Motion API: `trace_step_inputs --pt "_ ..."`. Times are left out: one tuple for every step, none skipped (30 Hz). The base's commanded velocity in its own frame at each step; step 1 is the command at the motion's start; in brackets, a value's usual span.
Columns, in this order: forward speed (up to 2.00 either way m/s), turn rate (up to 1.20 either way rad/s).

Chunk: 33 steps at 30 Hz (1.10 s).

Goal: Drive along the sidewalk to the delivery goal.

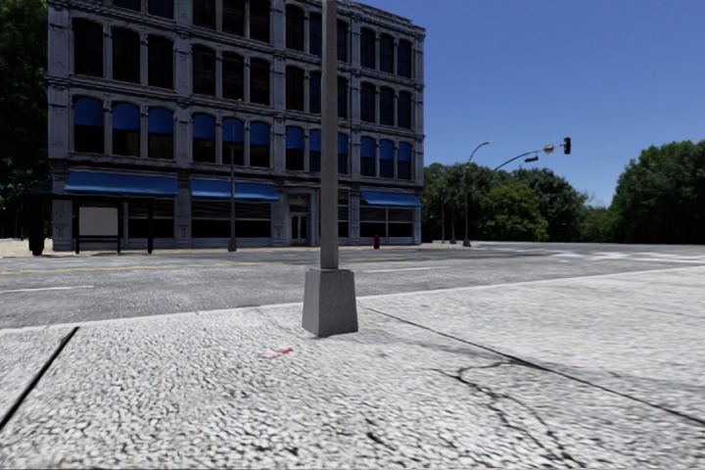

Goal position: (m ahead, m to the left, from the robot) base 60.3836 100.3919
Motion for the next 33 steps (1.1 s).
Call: trace_step_inputs --pt "0.0 1.2" --pt "0.0 1.2" --pt "0.0 1.2" --pt "0.0 1.2" --pt "0.0 1.2" --pt "0.0 1.2" --pt "0.0 1.2" --pt "0.0 1.2" --pt "0.0 1.2" --pt "0.0 1.2" --pt "0.0 1.2" --pt "0.0 1.2" --pt "0.0 1.2" --pt "0.0 1.2" --pt "0.0 1.2" --pt "0.0 1.2" --pt "0.0 1.2" --pt "0.0 1.2" --pt "0.0 1.2" --pt "0.0 1.2" --pt "0.0 1.2" --pt "0.0 1.2" --pt "0.0 1.2" --pt "0.0 1.2" --pt "0.0 1.2" --pt "0.0 1.2" --pt "0.0 1.2" --pt "0.0 1.2" --pt "0.0 1.2" --pt "0.0 1.2" --pt "0.0 1.2" --pt "0.0 1.2" --pt "0.0 1.2"
